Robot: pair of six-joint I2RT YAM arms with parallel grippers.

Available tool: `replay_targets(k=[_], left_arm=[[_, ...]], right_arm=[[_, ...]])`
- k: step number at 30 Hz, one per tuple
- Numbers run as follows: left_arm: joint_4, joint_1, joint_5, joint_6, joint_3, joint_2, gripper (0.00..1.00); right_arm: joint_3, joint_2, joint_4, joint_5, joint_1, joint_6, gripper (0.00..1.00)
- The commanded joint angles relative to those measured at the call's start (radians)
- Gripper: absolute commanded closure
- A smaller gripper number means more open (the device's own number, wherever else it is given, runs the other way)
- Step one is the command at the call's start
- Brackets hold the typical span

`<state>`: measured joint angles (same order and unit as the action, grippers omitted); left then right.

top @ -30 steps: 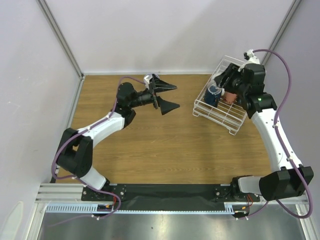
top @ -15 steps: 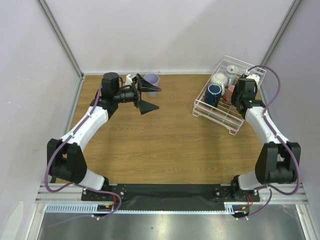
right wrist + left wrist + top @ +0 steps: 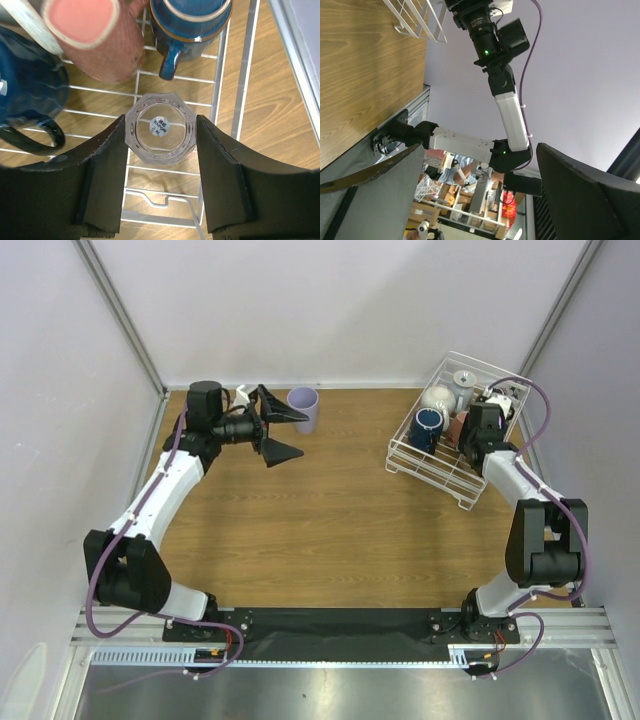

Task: Load the cups into the dish rack

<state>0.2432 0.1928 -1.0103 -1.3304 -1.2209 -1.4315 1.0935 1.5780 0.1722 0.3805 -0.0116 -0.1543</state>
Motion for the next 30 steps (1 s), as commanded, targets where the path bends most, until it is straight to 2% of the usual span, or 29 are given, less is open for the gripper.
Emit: replay_targets(k=[1, 5, 11, 14, 17, 18, 21, 26, 30], left_arm=[[0.083, -0.006, -0.034, 0.08, -0.081, 0.008, 0.0], [0.129, -0.006, -0.021, 0.111, -0.109, -0.001, 0.0], [0.238, -0.006, 0.006, 0.194, -0.18, -0.02, 0.0], [0.28, -0.004, 0.019, 0.227, -0.206, -0.023, 0.0], [0.286, 0.0, 0.026, 0.234, -0.204, -0.018, 0.0], [0.285, 0.005, 0.029, 0.235, -0.204, -0.015, 0.0], [0.286, 0.019, 0.032, 0.237, -0.198, -0.015, 0.0], [0.317, 0.046, 0.056, 0.275, -0.224, -0.027, 0.0], [0.439, 0.082, 0.172, 0.365, -0.287, -0.046, 0.0]], right_arm=[[-0.032, 0.007, -0.082, 0.037, 0.004, -0.007, 0.93], [-0.061, 0.004, -0.102, 0.044, 0.004, -0.002, 0.86], [-0.075, 0.002, -0.1, 0.061, 0.002, -0.007, 0.68], [-0.063, -0.001, -0.076, 0.061, 0.004, -0.016, 0.47], [-0.043, -0.015, -0.034, 0.066, 0.002, -0.036, 0.35], [-0.038, -0.021, -0.024, 0.07, -0.001, -0.039, 0.28], [-0.021, -0.042, 0.019, 0.08, -0.008, -0.059, 0.18], [0.031, -0.102, 0.096, 0.095, -0.034, -0.074, 0.11], [0.175, -0.156, 0.268, 0.109, -0.071, -0.125, 0.09]])
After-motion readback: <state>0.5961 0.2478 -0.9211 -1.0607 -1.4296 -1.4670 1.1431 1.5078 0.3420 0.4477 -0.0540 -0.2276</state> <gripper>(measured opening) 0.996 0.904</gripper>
